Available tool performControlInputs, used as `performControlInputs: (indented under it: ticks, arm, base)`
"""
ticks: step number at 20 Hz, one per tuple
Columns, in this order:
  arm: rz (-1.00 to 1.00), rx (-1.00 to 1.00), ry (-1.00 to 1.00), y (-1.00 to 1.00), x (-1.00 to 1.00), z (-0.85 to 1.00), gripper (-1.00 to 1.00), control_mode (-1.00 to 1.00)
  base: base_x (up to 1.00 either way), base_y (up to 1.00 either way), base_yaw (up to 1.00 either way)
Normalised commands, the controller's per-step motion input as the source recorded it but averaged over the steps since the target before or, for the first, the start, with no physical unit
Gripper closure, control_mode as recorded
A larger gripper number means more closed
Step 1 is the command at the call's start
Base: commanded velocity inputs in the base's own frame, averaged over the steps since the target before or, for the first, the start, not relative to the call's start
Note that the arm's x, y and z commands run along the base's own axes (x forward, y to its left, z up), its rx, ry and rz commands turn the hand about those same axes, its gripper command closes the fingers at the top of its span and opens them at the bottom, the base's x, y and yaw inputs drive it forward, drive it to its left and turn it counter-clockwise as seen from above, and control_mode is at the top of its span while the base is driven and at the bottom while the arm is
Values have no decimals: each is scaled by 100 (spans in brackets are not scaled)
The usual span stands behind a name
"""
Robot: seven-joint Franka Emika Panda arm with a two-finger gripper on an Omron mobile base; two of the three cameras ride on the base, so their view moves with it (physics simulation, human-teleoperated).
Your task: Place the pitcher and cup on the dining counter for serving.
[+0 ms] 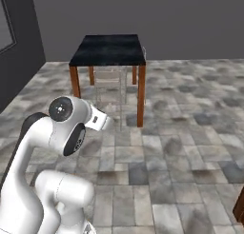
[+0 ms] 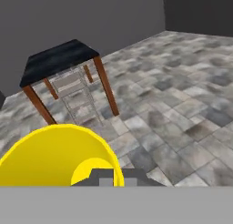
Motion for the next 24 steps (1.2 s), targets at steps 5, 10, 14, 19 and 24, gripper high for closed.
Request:
performControlInputs:
  ticks: [5,10,14,19,24]
  arm:
    - [0,0,0,0,0,0,100,100]
    - [0,0,0,0,0,0,100,100]
    - [0,0,0,0,0,0,100,100]
    - [0,0,0,0,0,0,100,100]
    - [0,0,0,0,0,0,100,100]
  base:
    - [100,0,37]
    - [100,0,31]
    - [100,0,17]
    - [100,-6,8]
    - [100,-9,4]
